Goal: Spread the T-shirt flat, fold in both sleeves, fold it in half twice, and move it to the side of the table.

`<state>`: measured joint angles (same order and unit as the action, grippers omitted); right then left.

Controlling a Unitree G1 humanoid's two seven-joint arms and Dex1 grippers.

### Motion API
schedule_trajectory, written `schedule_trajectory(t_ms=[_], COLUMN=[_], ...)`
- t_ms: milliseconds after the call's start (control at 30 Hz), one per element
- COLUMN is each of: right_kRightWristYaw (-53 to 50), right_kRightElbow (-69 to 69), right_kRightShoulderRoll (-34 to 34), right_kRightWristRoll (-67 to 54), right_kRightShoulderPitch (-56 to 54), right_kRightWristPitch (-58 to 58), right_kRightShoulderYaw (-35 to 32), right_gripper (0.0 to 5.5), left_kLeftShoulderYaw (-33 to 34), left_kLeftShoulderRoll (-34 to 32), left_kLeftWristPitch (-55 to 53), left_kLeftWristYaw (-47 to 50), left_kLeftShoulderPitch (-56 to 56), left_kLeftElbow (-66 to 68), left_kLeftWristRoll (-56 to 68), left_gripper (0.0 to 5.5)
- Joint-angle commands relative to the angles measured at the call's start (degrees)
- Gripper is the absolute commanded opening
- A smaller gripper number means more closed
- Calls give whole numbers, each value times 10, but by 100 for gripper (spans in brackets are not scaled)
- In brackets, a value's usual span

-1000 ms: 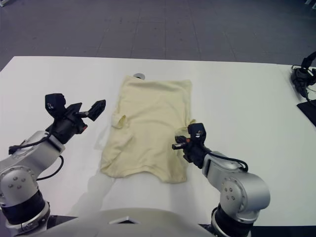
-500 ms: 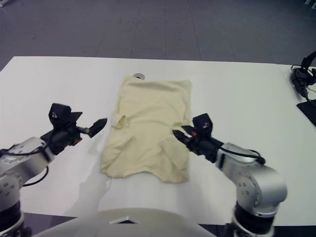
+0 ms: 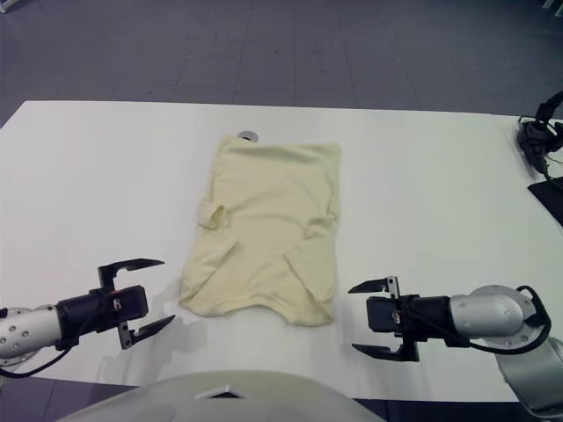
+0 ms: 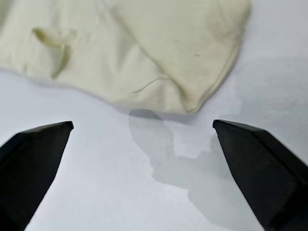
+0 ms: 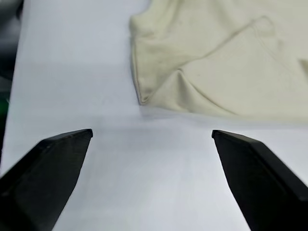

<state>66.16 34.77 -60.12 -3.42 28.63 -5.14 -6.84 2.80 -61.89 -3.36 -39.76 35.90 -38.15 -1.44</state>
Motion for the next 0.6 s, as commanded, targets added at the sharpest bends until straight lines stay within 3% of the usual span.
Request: schedule_trajectory(t_ms=[33,233,600], right_kRightWristYaw=[-42,-90,-136], right_kRightElbow=[-30,-56,-53], right_kRightShoulderRoll=[20,50,69], right_kRightWristRoll=[67,125,152], right_kRightShoulderPitch=[-19,-40,-43], right_kRightWristPitch=[86,116,117], right_kRightShoulderYaw=[46,106,150], right_gripper=[536,540,348], left_kLeftShoulderYaw=[-53,-99,-116], left_kLeftShoulderRoll=[11,29,40], left_kLeftWristPitch=[62,94,119], left_kLeftWristYaw=[-1,0,-3], left_kLeftShoulderPitch=[-12,-41,-80], left_kLeftElbow=[29,71,134], left_kLeftWristRoll=[-85,-163,-186], left_gripper=[540,432,217])
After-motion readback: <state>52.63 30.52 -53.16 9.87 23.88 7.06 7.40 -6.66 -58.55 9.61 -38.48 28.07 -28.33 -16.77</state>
